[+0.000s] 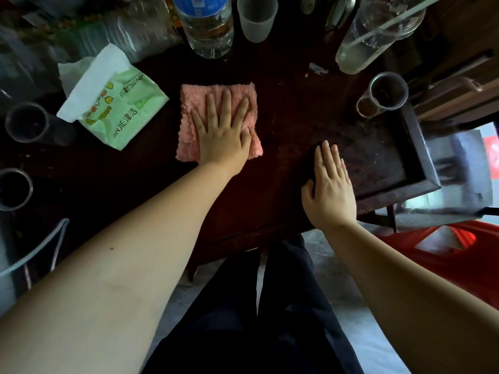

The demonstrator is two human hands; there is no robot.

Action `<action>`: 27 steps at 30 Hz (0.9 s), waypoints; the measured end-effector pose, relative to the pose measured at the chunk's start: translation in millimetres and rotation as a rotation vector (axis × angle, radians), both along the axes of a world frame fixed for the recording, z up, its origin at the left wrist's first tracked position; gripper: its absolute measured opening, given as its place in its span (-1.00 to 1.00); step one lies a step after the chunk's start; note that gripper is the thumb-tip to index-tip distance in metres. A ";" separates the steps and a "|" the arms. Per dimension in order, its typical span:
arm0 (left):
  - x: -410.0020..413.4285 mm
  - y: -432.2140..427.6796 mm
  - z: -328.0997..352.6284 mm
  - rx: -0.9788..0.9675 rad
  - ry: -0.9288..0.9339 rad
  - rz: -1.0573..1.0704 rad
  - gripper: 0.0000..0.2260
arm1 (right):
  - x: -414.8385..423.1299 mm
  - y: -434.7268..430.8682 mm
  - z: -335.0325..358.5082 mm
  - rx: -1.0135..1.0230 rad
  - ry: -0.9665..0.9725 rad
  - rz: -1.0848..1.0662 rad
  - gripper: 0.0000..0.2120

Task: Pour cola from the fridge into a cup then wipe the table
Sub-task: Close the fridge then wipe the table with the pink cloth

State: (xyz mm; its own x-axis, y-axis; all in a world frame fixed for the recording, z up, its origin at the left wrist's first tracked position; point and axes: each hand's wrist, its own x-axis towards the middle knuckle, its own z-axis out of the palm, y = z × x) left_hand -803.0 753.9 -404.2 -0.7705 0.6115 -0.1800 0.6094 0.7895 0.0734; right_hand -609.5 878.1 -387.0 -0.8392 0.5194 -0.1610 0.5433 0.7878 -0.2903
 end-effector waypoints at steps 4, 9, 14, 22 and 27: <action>20.6 -16.2 1.5 0.008 0.007 -0.089 -0.46 | -0.4 -0.4 1.0 -0.003 0.003 0.008 -0.37; 56.3 -34.3 2.8 0.016 -0.010 -0.115 -0.45 | -0.1 -0.9 1.5 -0.001 0.008 0.007 -0.36; 84.2 -47.0 -0.3 0.009 -0.010 -0.118 -0.44 | -0.7 -0.7 1.7 0.007 -0.004 0.007 -0.36; 79.0 -35.5 -1.8 -0.027 -0.024 -0.097 -0.41 | -0.9 0.2 1.6 0.008 -0.023 0.005 -0.36; 58.3 5.1 1.4 -0.020 -0.042 -0.037 -0.42 | -0.5 0.8 -0.7 -0.003 -0.028 -0.002 -0.36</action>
State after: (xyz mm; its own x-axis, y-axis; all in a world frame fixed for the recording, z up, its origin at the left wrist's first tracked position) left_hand -744.7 759.0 -402.9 -0.7392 0.6351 -0.2243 0.6346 0.7683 0.0840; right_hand -610.0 879.0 -387.7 -0.8334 0.5205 -0.1859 0.5527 0.7860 -0.2770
